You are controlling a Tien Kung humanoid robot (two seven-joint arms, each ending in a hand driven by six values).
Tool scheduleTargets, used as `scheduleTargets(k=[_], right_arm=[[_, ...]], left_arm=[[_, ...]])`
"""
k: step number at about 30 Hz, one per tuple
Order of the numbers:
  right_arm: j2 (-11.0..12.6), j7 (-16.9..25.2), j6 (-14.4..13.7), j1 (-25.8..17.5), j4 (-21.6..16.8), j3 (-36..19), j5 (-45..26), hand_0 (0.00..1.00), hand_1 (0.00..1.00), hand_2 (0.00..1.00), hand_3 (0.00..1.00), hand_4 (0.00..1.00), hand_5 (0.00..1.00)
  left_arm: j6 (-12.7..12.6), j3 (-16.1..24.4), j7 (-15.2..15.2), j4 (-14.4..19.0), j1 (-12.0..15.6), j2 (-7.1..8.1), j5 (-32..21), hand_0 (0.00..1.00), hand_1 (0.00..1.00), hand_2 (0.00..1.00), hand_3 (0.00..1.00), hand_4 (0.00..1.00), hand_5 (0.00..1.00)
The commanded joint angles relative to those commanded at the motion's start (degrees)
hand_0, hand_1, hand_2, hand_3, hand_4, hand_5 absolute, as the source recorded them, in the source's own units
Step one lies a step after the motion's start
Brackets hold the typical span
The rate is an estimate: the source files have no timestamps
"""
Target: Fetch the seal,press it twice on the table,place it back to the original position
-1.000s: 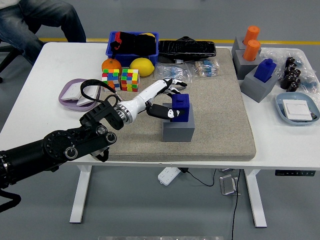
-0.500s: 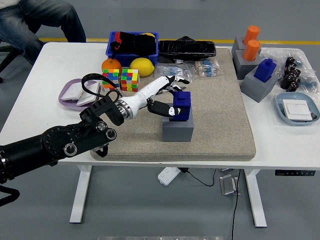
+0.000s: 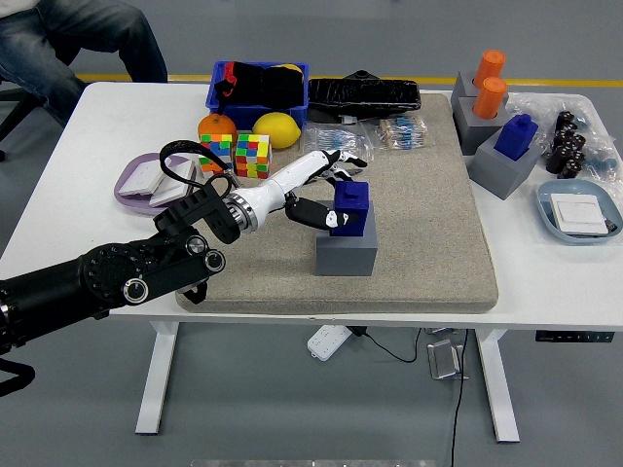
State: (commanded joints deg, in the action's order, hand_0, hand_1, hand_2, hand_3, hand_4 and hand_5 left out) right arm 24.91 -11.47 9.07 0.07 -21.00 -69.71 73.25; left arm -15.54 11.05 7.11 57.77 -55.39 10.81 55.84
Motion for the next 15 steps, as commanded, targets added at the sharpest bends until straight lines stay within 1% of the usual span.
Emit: scheduleTargets(k=[15], right_arm=[[-0.05, 0.00, 0.00, 0.06, -0.03, -0.08, 0.04, 0.924, 0.769, 0.769, 0.777, 0.826, 0.462]], left_arm=[[0.00, -0.32, 0.03, -0.91, -0.03, -0.35, -0.22, 0.769, 0.449, 0.415, 0.827, 0.610, 0.002]])
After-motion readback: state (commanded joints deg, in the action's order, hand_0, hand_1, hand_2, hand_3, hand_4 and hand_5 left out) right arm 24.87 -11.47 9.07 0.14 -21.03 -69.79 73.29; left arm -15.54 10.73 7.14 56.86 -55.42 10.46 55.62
